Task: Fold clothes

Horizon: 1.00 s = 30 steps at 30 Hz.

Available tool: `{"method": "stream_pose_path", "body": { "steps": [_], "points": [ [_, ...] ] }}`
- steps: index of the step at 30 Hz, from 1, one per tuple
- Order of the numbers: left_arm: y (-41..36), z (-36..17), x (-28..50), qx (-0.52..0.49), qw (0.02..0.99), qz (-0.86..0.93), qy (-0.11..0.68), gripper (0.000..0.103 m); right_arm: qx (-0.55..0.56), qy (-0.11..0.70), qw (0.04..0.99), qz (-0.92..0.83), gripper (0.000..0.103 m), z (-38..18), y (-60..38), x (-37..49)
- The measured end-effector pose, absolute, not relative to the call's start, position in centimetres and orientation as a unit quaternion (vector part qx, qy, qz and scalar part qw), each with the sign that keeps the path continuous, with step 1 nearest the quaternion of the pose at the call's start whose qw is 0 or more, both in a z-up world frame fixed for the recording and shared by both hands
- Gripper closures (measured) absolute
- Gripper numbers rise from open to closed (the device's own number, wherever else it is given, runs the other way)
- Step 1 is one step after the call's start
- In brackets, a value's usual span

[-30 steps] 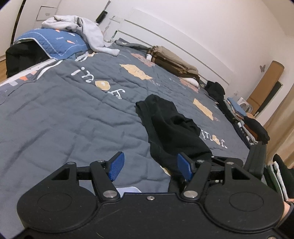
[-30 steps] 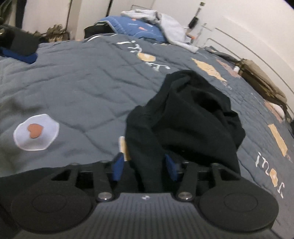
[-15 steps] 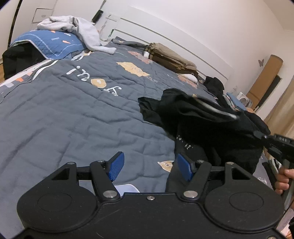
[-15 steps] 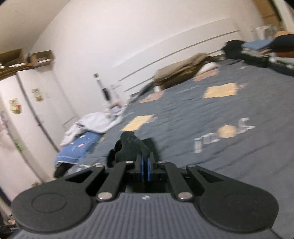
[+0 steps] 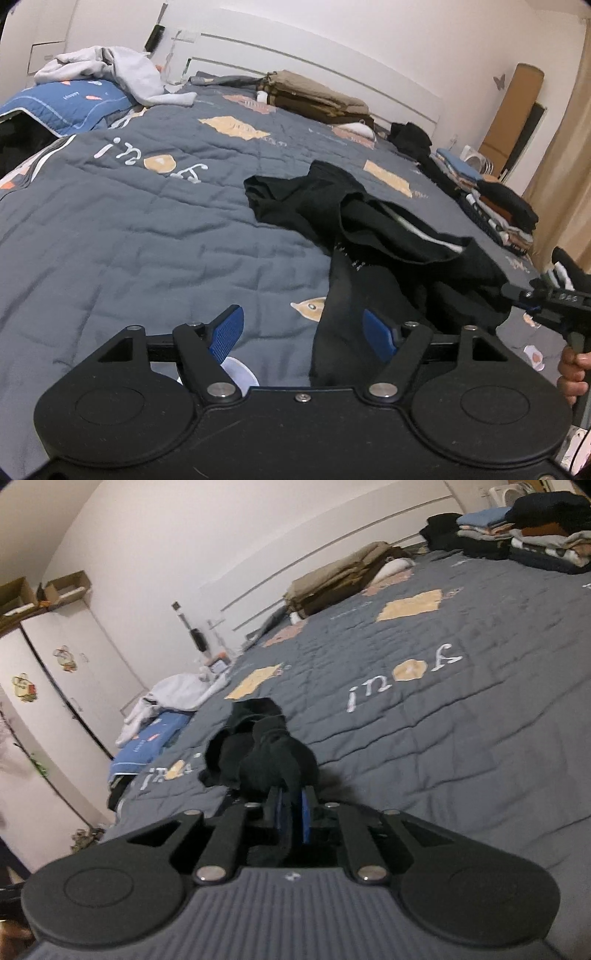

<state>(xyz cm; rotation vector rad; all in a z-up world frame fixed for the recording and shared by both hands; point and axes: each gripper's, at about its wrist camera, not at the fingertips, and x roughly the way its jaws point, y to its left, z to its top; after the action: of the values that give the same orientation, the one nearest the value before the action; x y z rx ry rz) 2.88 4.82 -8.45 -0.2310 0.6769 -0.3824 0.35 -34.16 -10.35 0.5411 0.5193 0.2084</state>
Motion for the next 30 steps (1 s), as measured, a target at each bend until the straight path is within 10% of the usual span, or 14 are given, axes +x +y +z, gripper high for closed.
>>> {"method": "stream_pose_path", "body": {
  "steps": [3,8,14,16,19,30],
  "points": [
    [4.6,-8.7,3.2,-0.111,0.918,-0.182,0.334,0.032,0.252,0.251,0.928,0.11,0.054,-10.0,-33.1,0.0],
    [4.1,-8.6,3.2,-0.107,0.916,-0.193,0.335,0.032,0.198,0.239,0.942,0.127,0.034,-9.5,-30.8,-0.8],
    [2.7,-8.9,2.0,-0.065,0.912,-0.215,0.343,0.032,0.173,0.276,0.937,0.122,0.031,-11.5,-29.3,0.4],
    [2.5,-8.7,1.4,-0.052,0.909,-0.225,0.348,0.032,0.179,0.286,0.934,0.12,0.04,-12.2,-29.1,0.8],
    [1.8,-8.2,-0.4,0.005,0.9,-0.247,0.359,0.032,0.174,0.299,0.933,0.1,0.096,-13.0,-28.8,1.3],
    [2.0,-8.6,-6.5,0.112,0.861,-0.34,0.361,0.027,0.245,0.18,0.953,0.01,0.101,-8.9,-35.4,0.8]
  ]
}}
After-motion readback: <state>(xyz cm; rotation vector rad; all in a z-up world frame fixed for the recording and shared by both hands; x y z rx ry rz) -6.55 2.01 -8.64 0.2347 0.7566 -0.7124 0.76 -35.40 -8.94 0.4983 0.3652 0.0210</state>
